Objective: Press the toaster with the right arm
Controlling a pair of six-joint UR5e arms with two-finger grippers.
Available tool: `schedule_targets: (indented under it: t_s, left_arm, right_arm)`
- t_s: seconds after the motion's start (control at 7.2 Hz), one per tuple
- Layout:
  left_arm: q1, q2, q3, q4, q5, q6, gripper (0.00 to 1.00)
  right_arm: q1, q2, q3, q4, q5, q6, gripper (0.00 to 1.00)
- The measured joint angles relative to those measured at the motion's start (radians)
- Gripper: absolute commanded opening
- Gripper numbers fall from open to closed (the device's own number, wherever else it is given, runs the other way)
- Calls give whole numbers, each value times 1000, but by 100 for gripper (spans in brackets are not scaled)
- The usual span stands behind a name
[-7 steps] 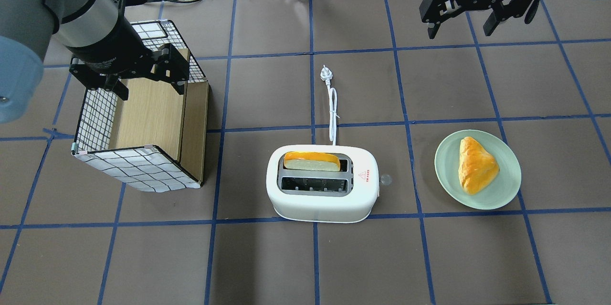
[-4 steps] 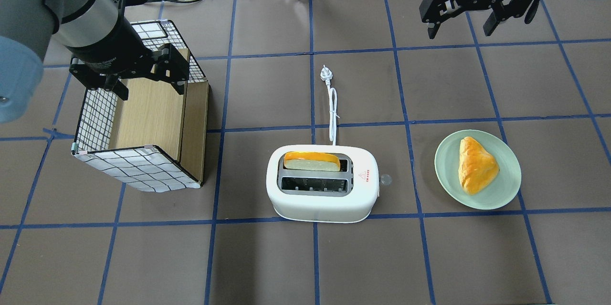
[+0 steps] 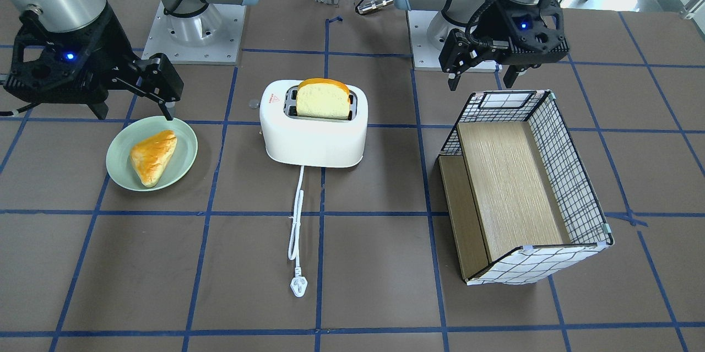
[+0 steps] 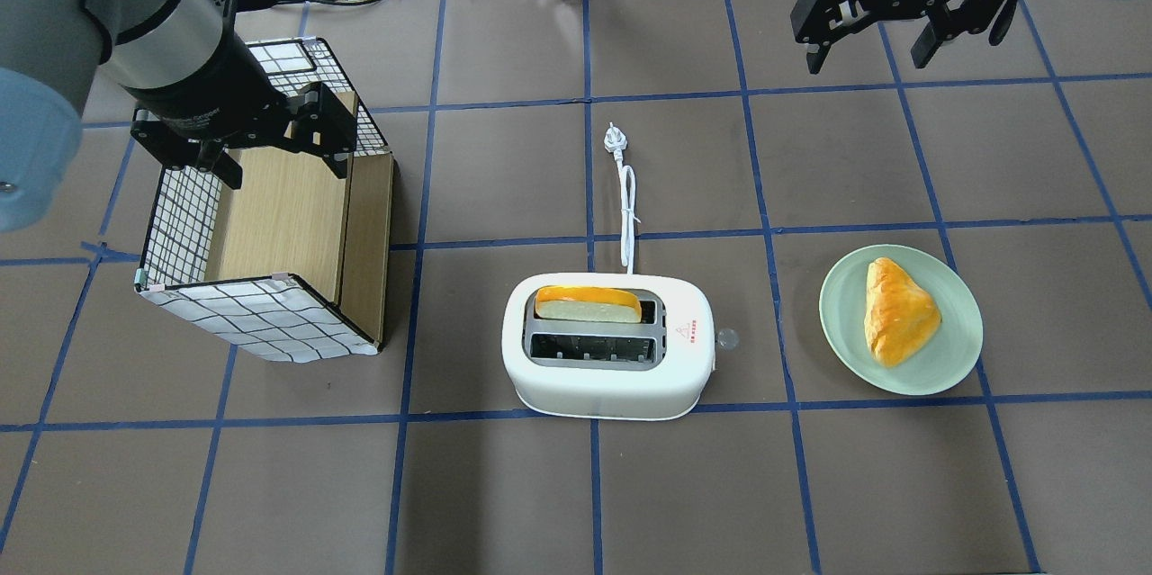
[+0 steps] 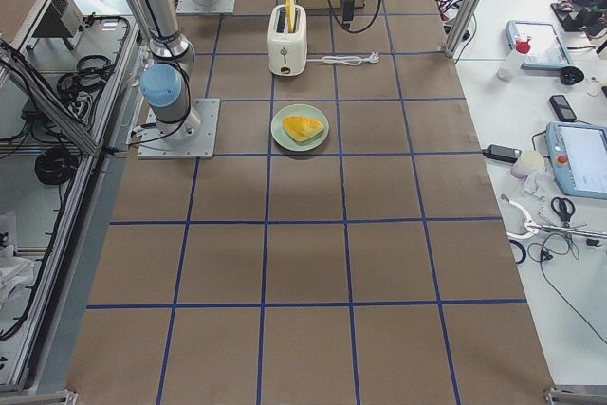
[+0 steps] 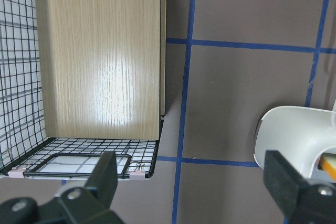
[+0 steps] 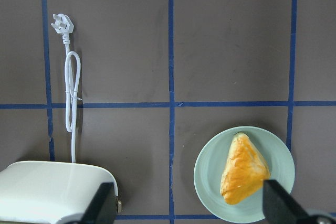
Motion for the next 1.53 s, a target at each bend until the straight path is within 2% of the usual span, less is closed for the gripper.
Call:
schedule_targets:
  t_s: [0.56, 0.69, 0.83, 0.97, 1.53]
  left_arm:
    - [0, 0, 0, 0, 0, 0, 100]
    - [0, 0, 0, 0, 0, 0, 100]
    - [0, 0, 0, 0, 0, 0, 100]
    - [0, 0, 0, 0, 0, 0, 100]
    - [0, 0, 0, 0, 0, 0, 100]
  right_arm:
    - [0, 8, 4, 3, 16, -4, 99]
    - [0, 12, 17, 14, 31, -8, 94]
    - [1, 10, 49, 23, 46, -12, 89]
    - [2, 4, 94, 23, 59, -15, 88]
    - [2, -61, 280, 4, 73, -9, 89]
